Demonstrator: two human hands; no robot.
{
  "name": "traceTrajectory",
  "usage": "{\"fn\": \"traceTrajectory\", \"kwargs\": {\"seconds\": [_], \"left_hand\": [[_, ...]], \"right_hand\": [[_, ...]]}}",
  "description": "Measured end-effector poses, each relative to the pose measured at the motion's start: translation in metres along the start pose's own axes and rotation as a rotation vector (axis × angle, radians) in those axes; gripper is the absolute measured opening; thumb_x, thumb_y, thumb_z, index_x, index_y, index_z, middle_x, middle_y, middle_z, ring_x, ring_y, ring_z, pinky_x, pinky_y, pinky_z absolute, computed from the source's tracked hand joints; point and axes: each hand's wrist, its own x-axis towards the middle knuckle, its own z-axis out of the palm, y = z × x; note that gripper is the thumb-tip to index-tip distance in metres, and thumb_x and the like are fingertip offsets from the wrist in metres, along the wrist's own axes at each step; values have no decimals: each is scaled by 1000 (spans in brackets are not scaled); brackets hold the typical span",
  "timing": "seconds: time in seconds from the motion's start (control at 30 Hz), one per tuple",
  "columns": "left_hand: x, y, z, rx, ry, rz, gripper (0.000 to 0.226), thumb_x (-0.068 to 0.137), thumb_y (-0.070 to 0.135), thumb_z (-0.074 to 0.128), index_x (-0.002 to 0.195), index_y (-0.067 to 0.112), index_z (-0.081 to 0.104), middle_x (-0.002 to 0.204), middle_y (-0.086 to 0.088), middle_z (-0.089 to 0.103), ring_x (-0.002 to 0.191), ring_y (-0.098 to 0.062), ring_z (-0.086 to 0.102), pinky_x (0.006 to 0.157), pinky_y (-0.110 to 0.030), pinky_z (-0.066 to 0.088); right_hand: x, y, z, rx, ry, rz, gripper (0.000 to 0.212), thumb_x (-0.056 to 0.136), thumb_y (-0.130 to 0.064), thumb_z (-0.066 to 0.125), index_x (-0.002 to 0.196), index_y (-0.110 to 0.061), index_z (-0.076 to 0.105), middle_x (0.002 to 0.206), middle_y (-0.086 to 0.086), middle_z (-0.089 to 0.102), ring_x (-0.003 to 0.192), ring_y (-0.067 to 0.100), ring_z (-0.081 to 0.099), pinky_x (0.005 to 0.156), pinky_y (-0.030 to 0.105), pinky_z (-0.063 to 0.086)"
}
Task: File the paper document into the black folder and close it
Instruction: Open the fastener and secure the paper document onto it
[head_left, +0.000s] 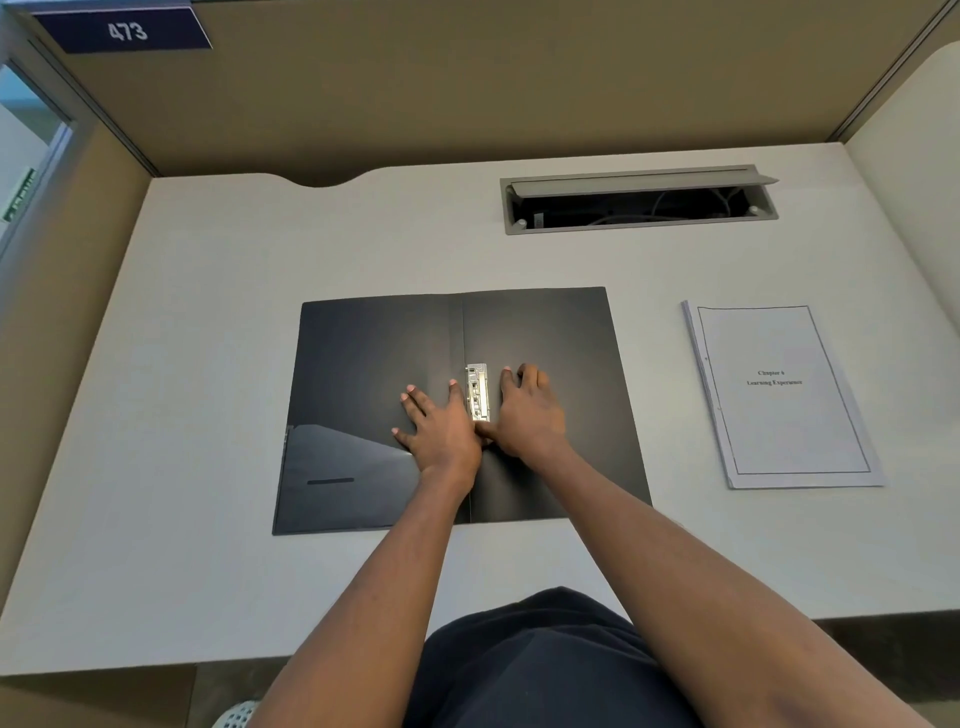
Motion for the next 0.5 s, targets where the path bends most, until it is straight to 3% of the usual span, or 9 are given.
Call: {"fn": "traceTrajectory", "kwargs": {"seconds": [0.5], "left_hand": [[1, -1, 2, -9, 5, 3, 93, 91, 35, 73, 163, 30, 14, 168, -30, -5, 157, -45, -6, 118, -72, 17]], "right_hand": [[-1, -6, -1, -33, 10, 5, 102, 83, -64, 65, 157, -7, 23, 150, 15, 33, 140, 30, 32, 115, 38, 37]]}}
